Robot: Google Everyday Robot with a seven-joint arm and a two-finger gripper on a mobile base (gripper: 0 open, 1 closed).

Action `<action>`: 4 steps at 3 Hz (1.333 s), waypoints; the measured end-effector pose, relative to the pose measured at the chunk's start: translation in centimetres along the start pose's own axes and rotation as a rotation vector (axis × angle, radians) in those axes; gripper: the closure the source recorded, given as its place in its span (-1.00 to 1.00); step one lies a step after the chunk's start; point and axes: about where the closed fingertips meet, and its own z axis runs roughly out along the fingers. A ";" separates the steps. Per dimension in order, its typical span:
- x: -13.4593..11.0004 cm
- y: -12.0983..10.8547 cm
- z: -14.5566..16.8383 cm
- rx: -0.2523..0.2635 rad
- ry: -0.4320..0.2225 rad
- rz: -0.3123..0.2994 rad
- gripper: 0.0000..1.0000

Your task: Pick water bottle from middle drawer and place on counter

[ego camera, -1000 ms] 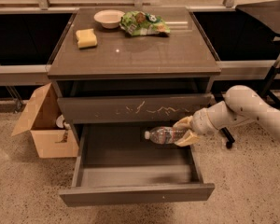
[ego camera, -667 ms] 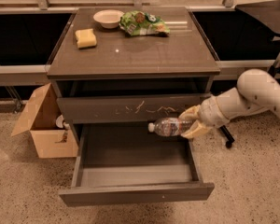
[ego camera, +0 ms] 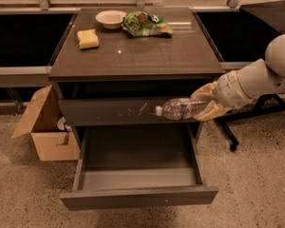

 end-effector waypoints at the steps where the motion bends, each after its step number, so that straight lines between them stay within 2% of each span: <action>1: 0.0 0.0 0.0 0.000 0.000 0.000 1.00; 2: -1.7 -3.0 -2.5 0.059 -0.020 -0.041 1.00; 3: -4.1 -9.2 -6.1 0.163 -0.042 -0.108 1.00; 4: -5.5 -13.6 -7.9 0.241 -0.078 -0.139 1.00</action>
Offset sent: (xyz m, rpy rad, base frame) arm 0.0504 -0.0034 0.1217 0.0673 -0.2182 0.0120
